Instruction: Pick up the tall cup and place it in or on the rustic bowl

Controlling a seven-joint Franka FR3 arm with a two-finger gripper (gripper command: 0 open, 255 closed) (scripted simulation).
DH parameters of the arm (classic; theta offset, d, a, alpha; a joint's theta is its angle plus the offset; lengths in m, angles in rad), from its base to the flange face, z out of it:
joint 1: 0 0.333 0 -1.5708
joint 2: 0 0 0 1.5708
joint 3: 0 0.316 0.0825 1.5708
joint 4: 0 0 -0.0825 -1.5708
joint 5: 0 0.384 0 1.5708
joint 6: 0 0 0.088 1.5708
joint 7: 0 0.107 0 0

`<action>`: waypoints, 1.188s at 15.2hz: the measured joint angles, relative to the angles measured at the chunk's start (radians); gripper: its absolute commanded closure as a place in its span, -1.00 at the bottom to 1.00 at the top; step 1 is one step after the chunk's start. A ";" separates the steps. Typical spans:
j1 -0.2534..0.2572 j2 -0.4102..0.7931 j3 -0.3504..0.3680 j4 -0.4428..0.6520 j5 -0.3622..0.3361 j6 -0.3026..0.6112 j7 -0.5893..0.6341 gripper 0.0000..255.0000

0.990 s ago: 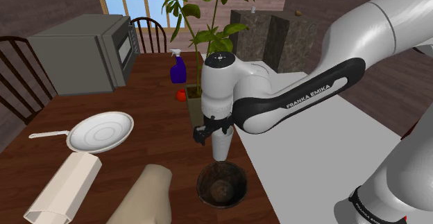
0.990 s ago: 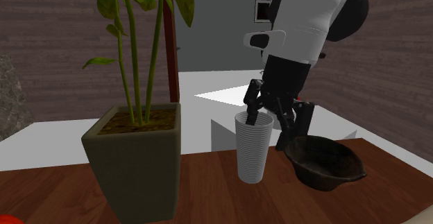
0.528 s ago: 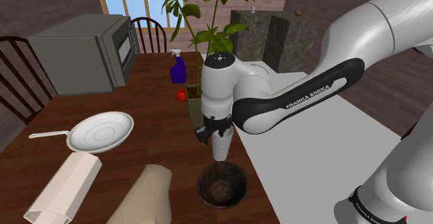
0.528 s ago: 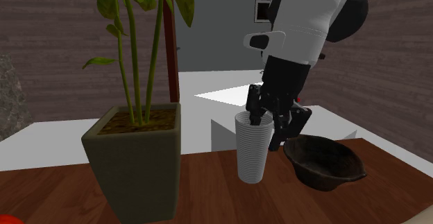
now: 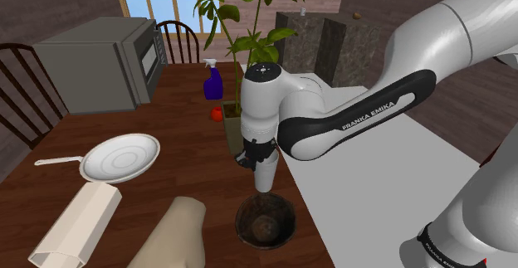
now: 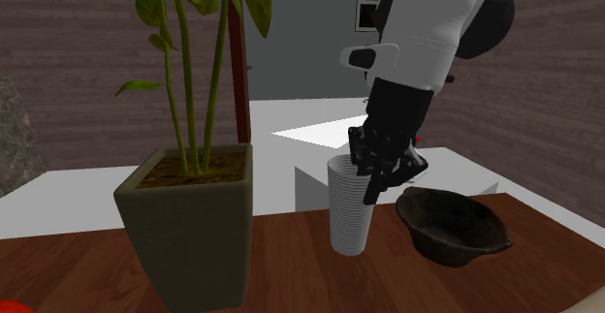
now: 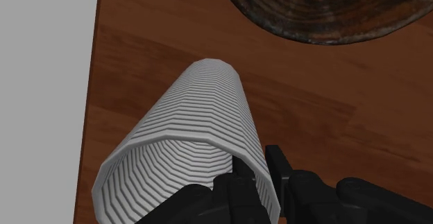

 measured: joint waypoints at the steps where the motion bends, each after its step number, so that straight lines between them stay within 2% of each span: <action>1: 0.000 0.000 0.000 0.000 0.000 0.000 0.000 1.00; 18: -0.008 -0.105 0.003 0.115 0.112 -0.181 -0.106 1.00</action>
